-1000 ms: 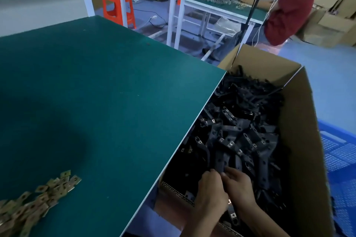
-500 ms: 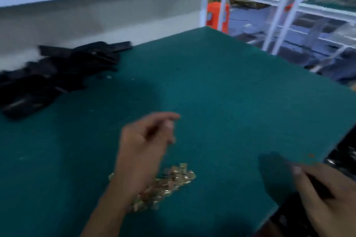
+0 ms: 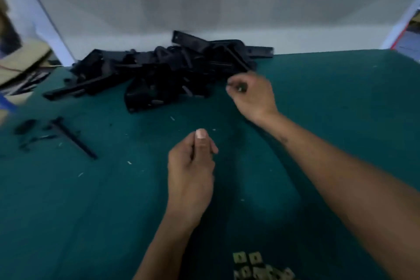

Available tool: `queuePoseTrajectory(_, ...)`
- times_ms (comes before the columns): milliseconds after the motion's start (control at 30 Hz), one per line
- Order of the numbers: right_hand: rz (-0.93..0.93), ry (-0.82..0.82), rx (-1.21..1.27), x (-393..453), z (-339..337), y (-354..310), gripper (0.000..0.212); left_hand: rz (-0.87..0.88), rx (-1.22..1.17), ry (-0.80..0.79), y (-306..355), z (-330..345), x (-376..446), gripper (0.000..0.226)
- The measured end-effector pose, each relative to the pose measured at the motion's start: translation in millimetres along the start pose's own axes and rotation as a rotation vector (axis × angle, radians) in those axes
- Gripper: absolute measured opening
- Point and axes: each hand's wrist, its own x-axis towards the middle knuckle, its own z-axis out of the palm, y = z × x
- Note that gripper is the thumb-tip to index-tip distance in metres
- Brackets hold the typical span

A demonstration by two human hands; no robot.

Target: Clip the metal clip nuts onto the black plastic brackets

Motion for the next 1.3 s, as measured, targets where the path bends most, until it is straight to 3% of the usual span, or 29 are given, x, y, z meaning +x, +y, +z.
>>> queuePoseTrajectory(167,-0.094,-0.088,0.03,62.6,49.3,-59.3,0.071,-0.015,-0.103,-0.04,5.5,0.2,-1.4,0.059)
queuePoseTrajectory(200,-0.113,-0.131,-0.011,68.6,54.9,-66.9,0.069,-0.009,-0.103,-0.051,6.5,0.1,-1.4,0.058)
queuePoseTrajectory(300,-0.221,-0.149,-0.226,74.4,58.0,-83.6,0.033,-0.015,-0.116,-0.054,9.0,-1.7,-2.5,0.053)
queuePoseTrajectory(433,-0.341,0.07,-0.463,60.8,24.4,-101.4,0.029,-0.032,-0.117,-0.05,8.8,-0.7,-1.7,0.047)
queuePoseTrajectory(500,-0.419,0.191,-0.45,44.0,-2.0,-105.7,0.028,-0.03,-0.115,-0.023,10.4,0.2,-1.7,0.038)
queuePoseTrajectory(600,-0.413,0.409,-0.169,-1.6,-41.1,-99.2,0.023,0.014,-0.126,0.002,13.6,0.6,-3.8,0.018)
queuePoseTrajectory(667,-0.441,0.555,-0.073,-43.8,-63.8,-89.9,0.019,-0.039,-0.278,-0.055,19.1,4.3,-6.3,0.034)
queuePoseTrajectory(733,-0.582,0.59,-0.252,-86.5,-79.3,-80.0,0.016,-0.131,-0.491,-0.136,26.7,9.6,-8.3,0.057)
queuePoseTrajectory(800,-0.831,0.502,-0.45,-118.6,-88.5,-72.1,0.012,-0.207,-0.656,-0.174,34.4,11.6,-9.3,0.069)
queuePoseTrajectory(867,-1.033,0.324,-0.499,-139.5,-92.5,-73.2,0.009,-0.297,-0.763,-0.21,37.9,9.1,-10.0,0.072)
queuePoseTrajectory(967,-1.152,-0.06,-0.52,-165.7,-94.4,-73.7,0.016,-0.369,-0.796,-0.298,37.3,5.8,-12.8,0.049)
queuePoseTrajectory(1033,-1.021,-0.296,-0.444,-180.7,-96.9,-68.2,0.033,-0.375,-0.781,-0.271,35.9,5.2,-14.0,0.027)
queuePoseTrajectory(1067,-0.921,-0.332,-0.362,-185.7,-100.2,-63.7,0.039,-0.38,-0.764,-0.259,36.3,5.5,-14.1,0.024)
queuePoseTrajectory(1133,-0.736,-0.252,-0.185,-189.1,-109.3,-51.4,0.034,-0.387,-0.723,-0.257,36.4,4.9,-13.7,0.023)
queuePoseTrajectory(1233,-0.36,-0.004,0.079,-187.9,-128.5,-29.9,0.011,-0.387,-0.615,-0.272,33.4,2.3,-12.7,0.023)
queuePoseTrajectory(1300,-0.062,0.071,0.255,-195.0,-141.3,-13.7,0.015,-0.372,-0.503,-0.315,31.1,1.5,-12.9,0.021)
